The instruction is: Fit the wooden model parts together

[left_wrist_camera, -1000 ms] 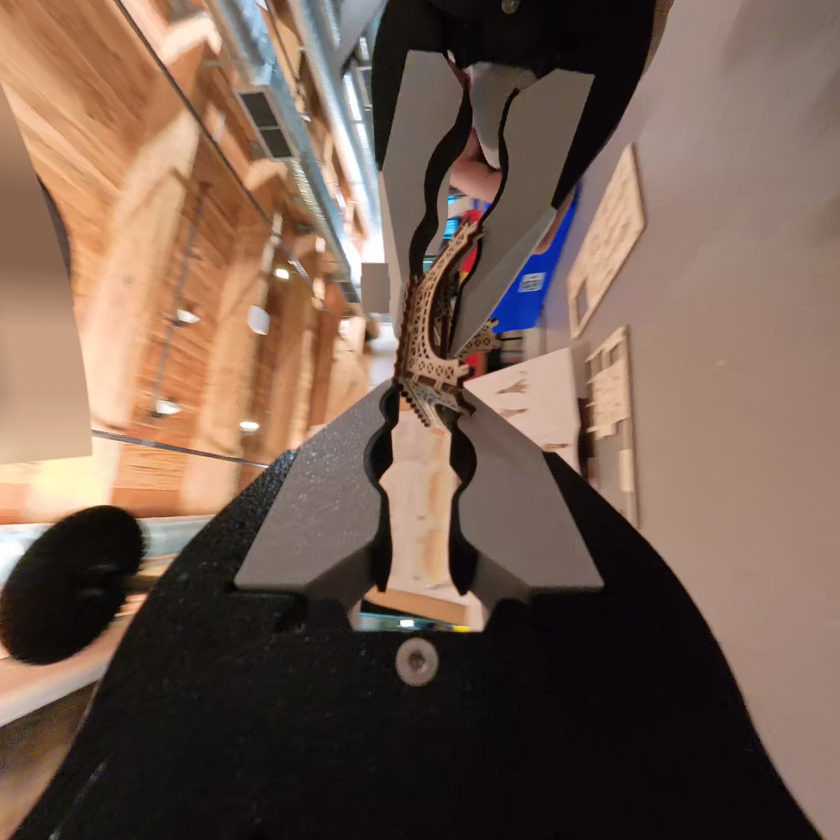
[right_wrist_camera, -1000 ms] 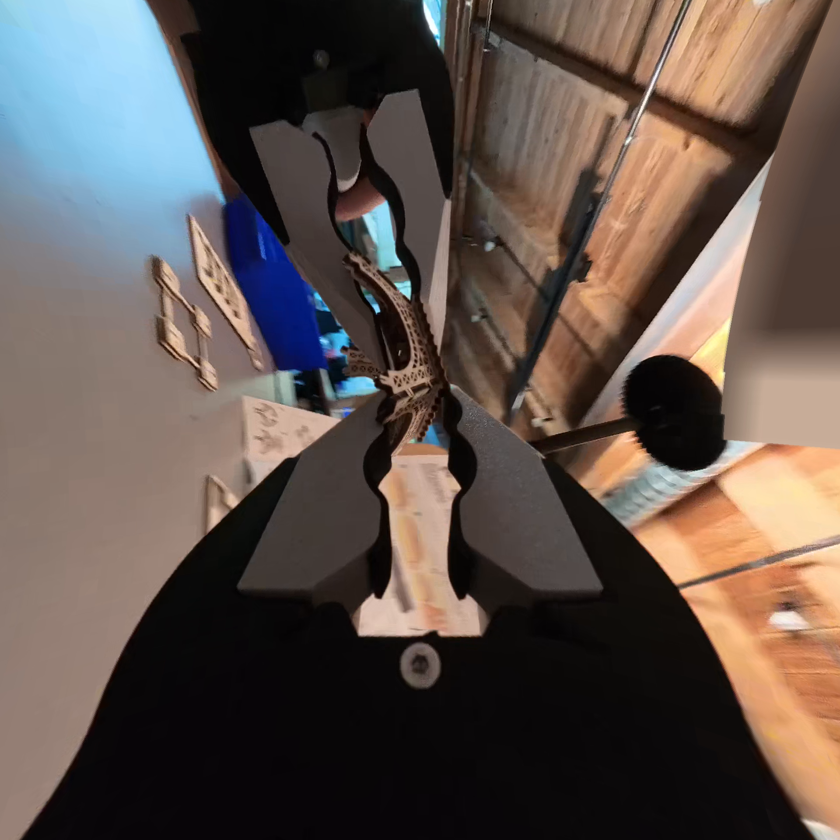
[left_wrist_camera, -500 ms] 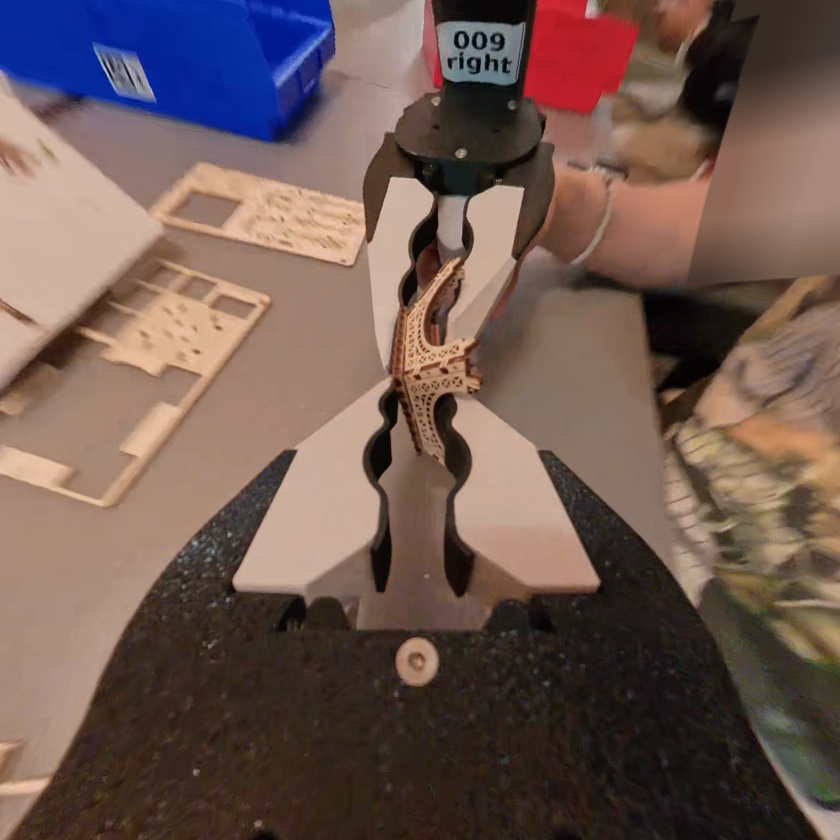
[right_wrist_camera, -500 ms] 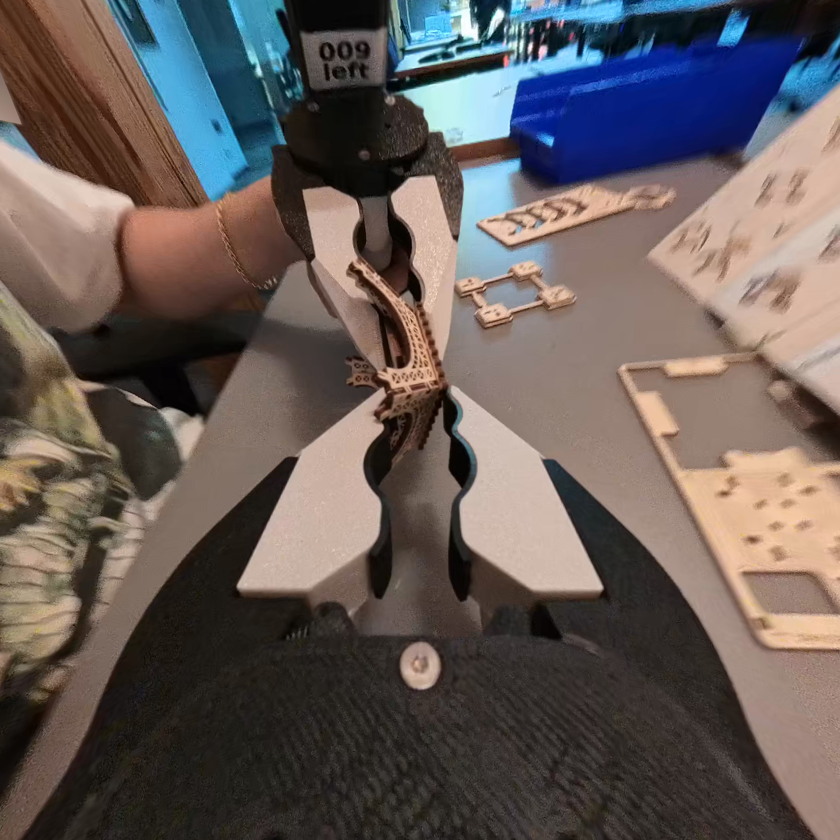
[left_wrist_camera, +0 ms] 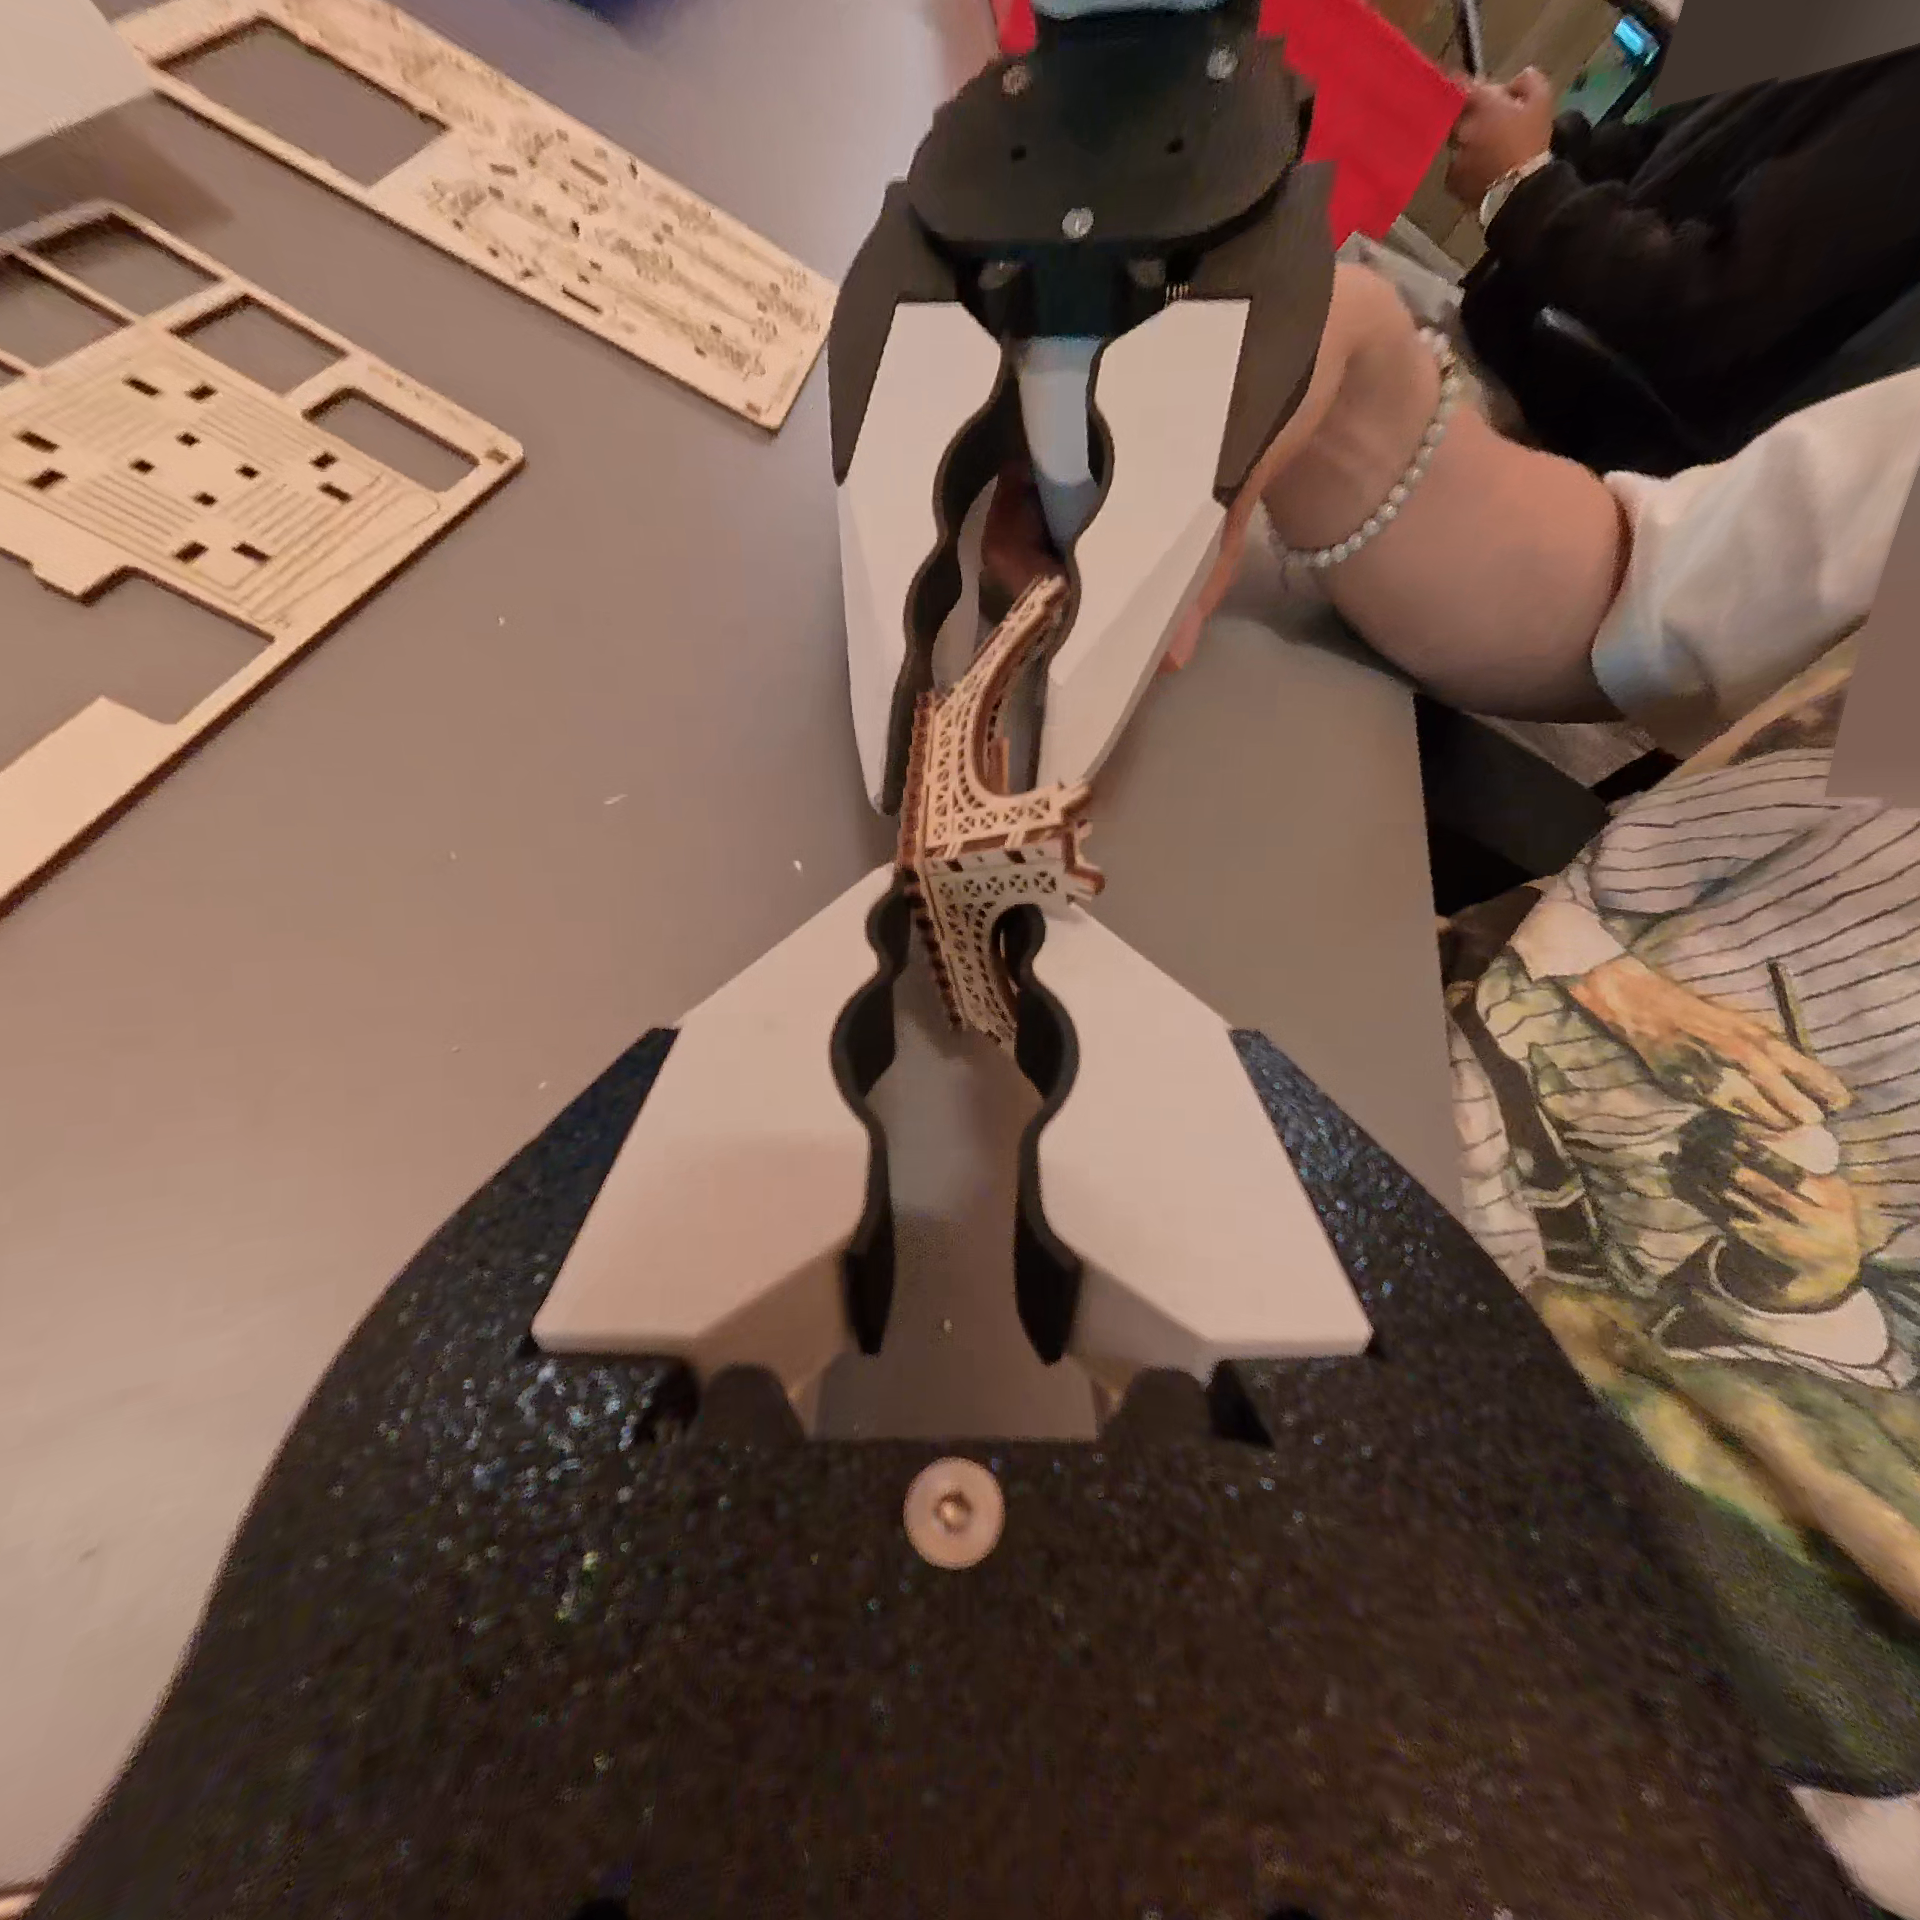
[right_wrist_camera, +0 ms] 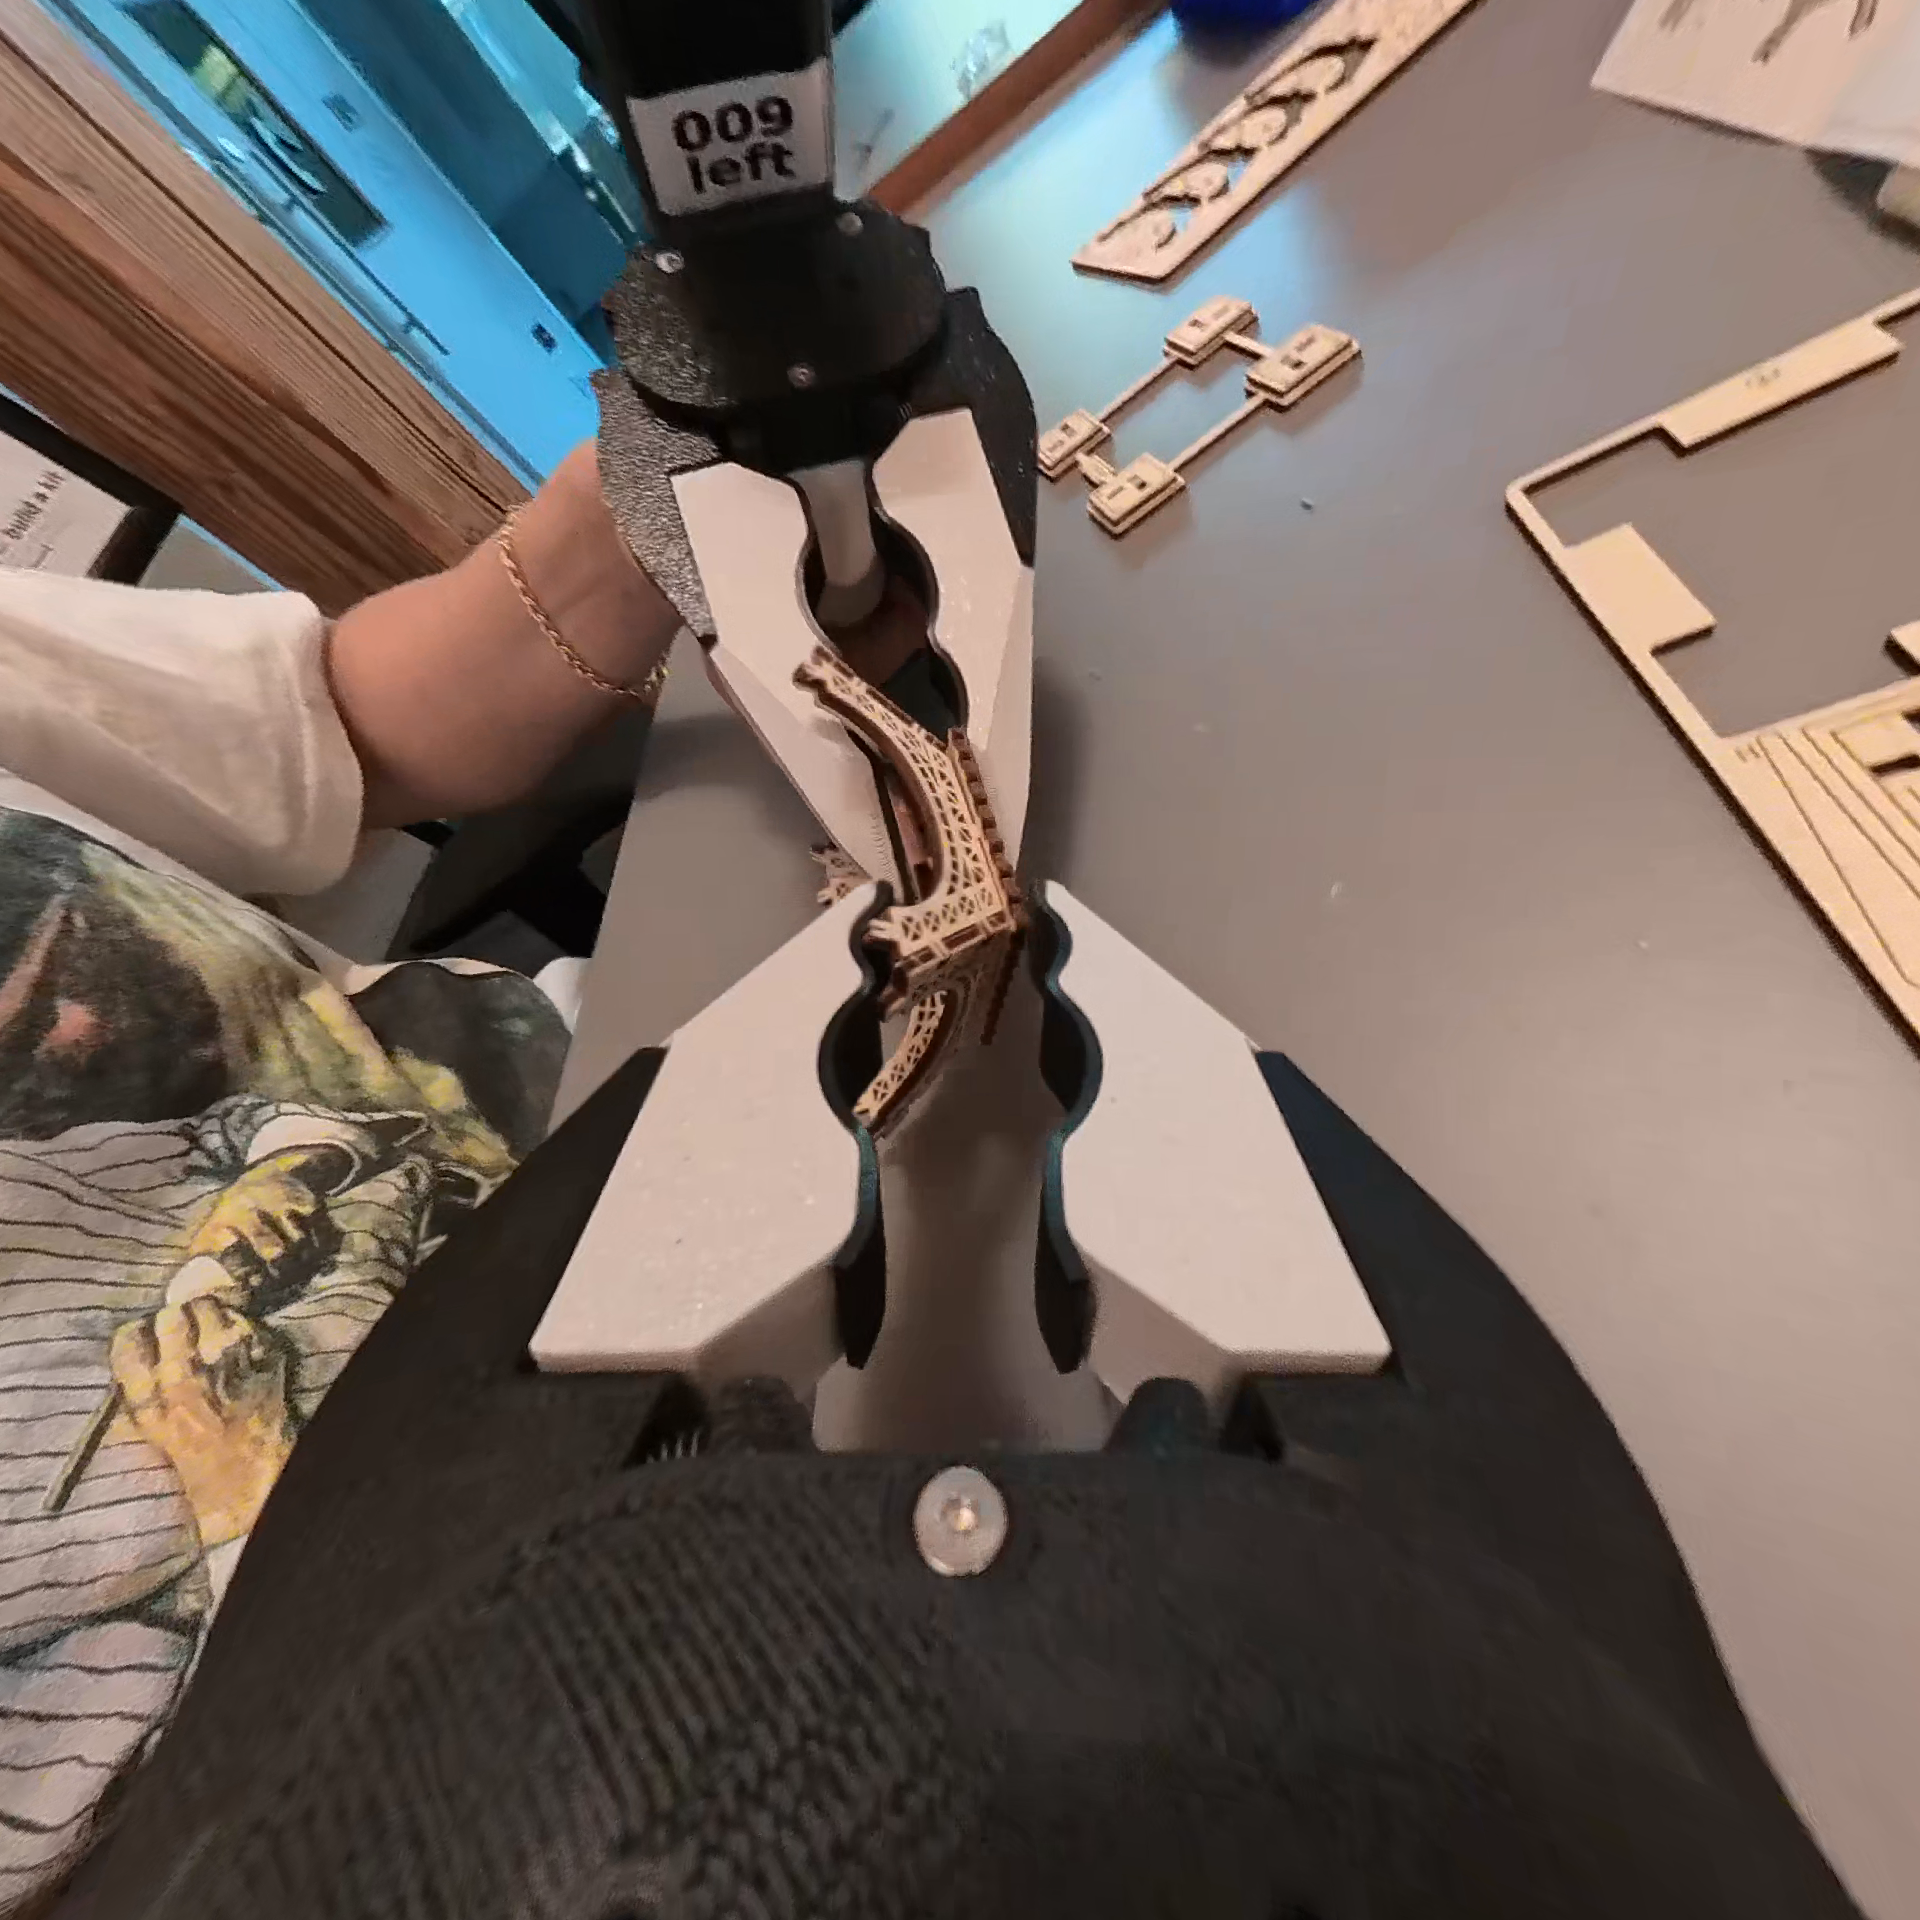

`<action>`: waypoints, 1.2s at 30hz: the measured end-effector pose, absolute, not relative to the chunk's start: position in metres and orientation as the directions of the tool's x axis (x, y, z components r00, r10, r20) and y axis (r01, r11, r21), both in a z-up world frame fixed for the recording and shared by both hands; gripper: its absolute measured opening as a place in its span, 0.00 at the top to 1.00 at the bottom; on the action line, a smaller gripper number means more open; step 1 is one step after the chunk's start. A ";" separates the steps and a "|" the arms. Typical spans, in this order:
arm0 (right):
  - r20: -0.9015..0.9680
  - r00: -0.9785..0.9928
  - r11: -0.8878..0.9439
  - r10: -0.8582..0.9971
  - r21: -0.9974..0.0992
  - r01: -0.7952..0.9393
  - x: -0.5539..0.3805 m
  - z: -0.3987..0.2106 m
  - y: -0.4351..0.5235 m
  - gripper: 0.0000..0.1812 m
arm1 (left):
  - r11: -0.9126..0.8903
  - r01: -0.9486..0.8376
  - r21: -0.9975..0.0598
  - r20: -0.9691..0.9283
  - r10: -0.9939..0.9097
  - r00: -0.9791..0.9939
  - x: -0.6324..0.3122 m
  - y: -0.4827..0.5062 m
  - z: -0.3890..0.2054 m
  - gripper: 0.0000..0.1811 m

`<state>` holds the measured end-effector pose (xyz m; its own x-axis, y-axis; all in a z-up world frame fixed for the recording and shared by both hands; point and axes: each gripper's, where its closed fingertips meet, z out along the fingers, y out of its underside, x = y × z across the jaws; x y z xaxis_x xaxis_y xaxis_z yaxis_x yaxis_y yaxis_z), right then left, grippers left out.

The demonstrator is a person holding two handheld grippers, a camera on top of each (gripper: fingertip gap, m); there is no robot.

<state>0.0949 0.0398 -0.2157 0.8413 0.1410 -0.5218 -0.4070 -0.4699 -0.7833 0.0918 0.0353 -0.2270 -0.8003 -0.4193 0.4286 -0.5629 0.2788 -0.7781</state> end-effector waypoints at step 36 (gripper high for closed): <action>-0.275 0.951 -0.599 0.143 -0.789 -0.138 0.094 -0.243 0.033 0.89 | 0.494 -0.349 -0.796 0.078 -0.488 -0.869 0.100 0.043 -0.247 0.81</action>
<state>0.0943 0.0334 -0.2431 0.9508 0.1430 -0.2750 -0.1380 -0.5993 -0.7885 0.0996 0.0430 -0.2470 -0.8693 -0.4880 0.0784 -0.3494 0.4944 -0.7959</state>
